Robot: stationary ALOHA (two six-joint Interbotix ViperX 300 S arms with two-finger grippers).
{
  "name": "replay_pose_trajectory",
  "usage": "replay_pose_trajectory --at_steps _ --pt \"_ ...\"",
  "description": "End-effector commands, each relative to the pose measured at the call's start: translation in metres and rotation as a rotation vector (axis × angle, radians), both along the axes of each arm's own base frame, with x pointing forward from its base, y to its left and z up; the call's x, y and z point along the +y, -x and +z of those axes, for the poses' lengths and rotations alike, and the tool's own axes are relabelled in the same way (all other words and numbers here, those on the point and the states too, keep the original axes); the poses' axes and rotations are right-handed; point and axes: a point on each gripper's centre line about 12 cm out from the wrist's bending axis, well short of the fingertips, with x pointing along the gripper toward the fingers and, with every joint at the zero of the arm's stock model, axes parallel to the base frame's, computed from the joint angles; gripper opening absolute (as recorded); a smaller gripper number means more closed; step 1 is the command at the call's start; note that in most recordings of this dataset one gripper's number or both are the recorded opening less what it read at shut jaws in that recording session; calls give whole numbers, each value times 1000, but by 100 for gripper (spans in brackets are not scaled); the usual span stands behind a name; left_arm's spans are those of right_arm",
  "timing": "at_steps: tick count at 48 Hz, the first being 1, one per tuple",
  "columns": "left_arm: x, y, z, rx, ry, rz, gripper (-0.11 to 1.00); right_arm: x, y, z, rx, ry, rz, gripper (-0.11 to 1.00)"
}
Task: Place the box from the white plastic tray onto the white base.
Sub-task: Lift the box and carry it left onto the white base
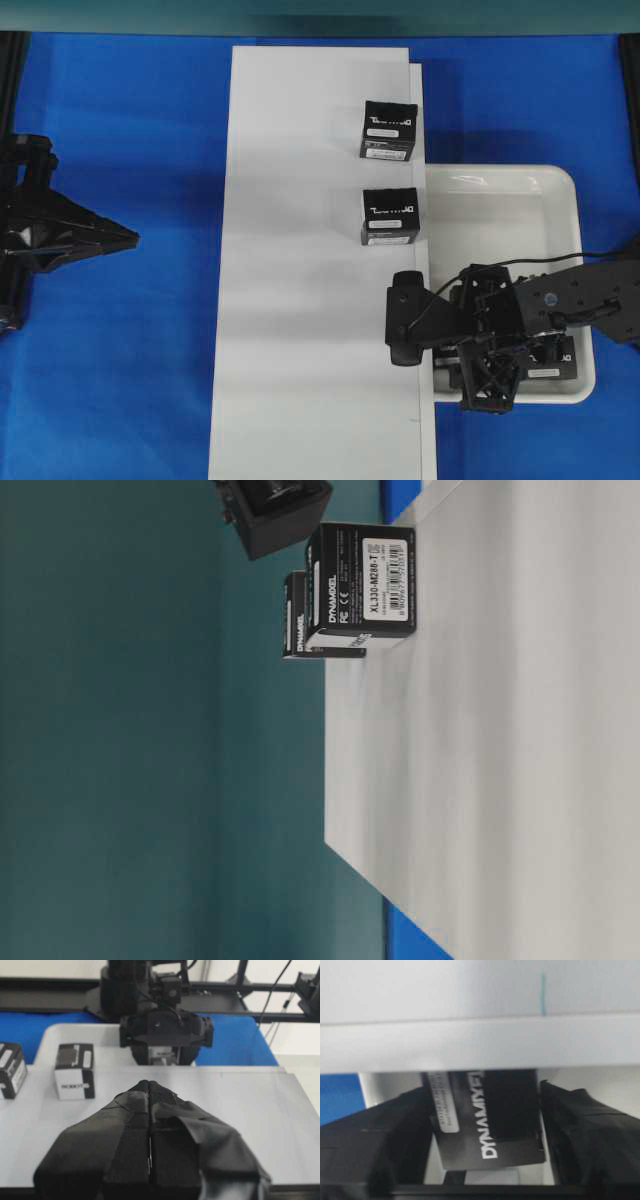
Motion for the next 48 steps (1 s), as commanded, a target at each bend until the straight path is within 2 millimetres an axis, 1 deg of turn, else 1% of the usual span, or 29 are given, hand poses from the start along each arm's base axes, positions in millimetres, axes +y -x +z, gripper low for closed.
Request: replay_pose_trajectory --at_steps 1,7,14,26,28,33,39,44,48 --pt "0 -2 10 -25 0 -2 -7 0 0 -1 27 -1 -12 60" --pt "0 -2 10 -23 1 -2 -7 0 0 5 23 -5 -25 60" --pt "0 -2 10 -23 0 -2 -7 1 -1 22 -1 -15 -38 60" --pt "0 -2 10 -23 0 -2 -7 -3 -3 77 -34 -30 -44 60" --pt "0 -2 10 -23 1 -2 -7 -4 -2 90 -40 -33 -47 60" --pt "0 -2 10 -23 1 -2 -7 -8 -1 114 -45 -35 -53 60" --pt "0 -2 10 -26 1 -2 -7 -15 -3 145 -69 -36 -65 60" --pt "0 -2 10 -26 0 -2 -7 -20 -8 161 -86 -38 -76 60" --pt "0 -2 10 -26 0 -2 -7 -23 -13 168 -98 -36 -79 60"
